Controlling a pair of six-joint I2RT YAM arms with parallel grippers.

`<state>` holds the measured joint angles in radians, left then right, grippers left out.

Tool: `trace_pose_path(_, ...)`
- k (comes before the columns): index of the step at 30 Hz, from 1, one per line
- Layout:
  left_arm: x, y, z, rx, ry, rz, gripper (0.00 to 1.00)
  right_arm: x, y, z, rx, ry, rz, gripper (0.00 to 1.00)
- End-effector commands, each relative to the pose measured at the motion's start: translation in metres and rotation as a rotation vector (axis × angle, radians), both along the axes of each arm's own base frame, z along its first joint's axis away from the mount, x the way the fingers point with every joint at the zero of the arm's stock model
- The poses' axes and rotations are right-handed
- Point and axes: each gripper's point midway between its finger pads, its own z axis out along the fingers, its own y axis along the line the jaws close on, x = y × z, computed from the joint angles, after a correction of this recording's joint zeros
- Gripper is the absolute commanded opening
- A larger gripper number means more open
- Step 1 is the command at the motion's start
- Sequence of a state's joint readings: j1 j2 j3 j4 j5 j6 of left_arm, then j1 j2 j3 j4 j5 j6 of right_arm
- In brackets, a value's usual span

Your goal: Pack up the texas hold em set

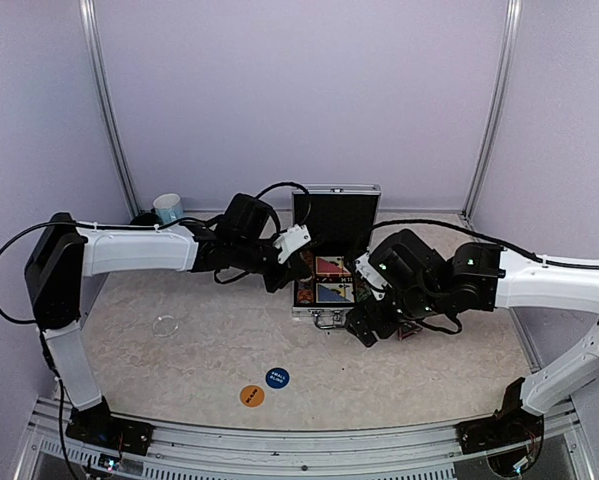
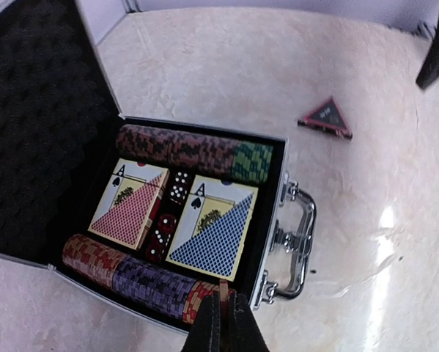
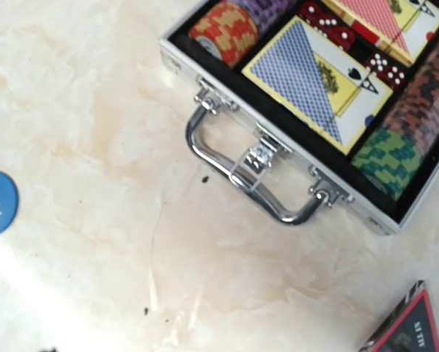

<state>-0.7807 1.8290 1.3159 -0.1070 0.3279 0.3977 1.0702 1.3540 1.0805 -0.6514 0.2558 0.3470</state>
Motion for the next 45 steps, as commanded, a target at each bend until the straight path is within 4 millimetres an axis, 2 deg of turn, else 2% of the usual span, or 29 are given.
trace_pose_path(1,-0.008,0.004,-0.032,0.216,-0.137,-0.220,0.00,0.005,-0.004,0.004,0.027,-0.020,-0.035,0.96)
trace_pose_path(7,0.007,0.003,-0.060,0.360,-0.155,-0.264,0.00,0.004,-0.002,-0.001,0.017,-0.009,-0.035,0.96)
trace_pose_path(11,0.009,0.002,-0.085,0.414,-0.133,-0.296,0.00,0.004,-0.002,-0.003,0.013,-0.003,-0.034,0.96)
trace_pose_path(14,0.009,0.003,-0.091,0.432,-0.117,-0.297,0.00,0.004,-0.005,-0.007,0.002,0.003,-0.040,0.96)
trace_pose_path(21,0.001,-0.002,-0.078,0.393,-0.139,-0.314,0.00,0.003,-0.003,-0.009,0.000,0.010,-0.033,0.96)
trace_pose_path(26,0.005,-0.003,-0.074,0.384,-0.174,-0.273,0.00,0.004,-0.004,-0.009,-0.002,0.008,-0.033,0.96)
trace_pose_path(31,0.009,-0.001,-0.051,0.344,-0.248,-0.224,0.00,0.004,-0.005,-0.012,-0.006,0.012,-0.036,0.96)
trace_pose_path(35,-0.001,-0.004,-0.038,0.309,-0.240,-0.252,0.00,0.004,-0.005,-0.011,-0.002,0.011,-0.037,0.96)
trace_pose_path(38,-0.006,-0.005,-0.040,0.311,-0.228,-0.268,0.00,0.004,-0.006,-0.011,-0.001,0.012,-0.038,0.96)
trace_pose_path(45,-0.014,-0.009,-0.063,0.345,-0.144,-0.317,0.00,0.002,-0.008,-0.015,-0.002,0.024,-0.041,0.96)
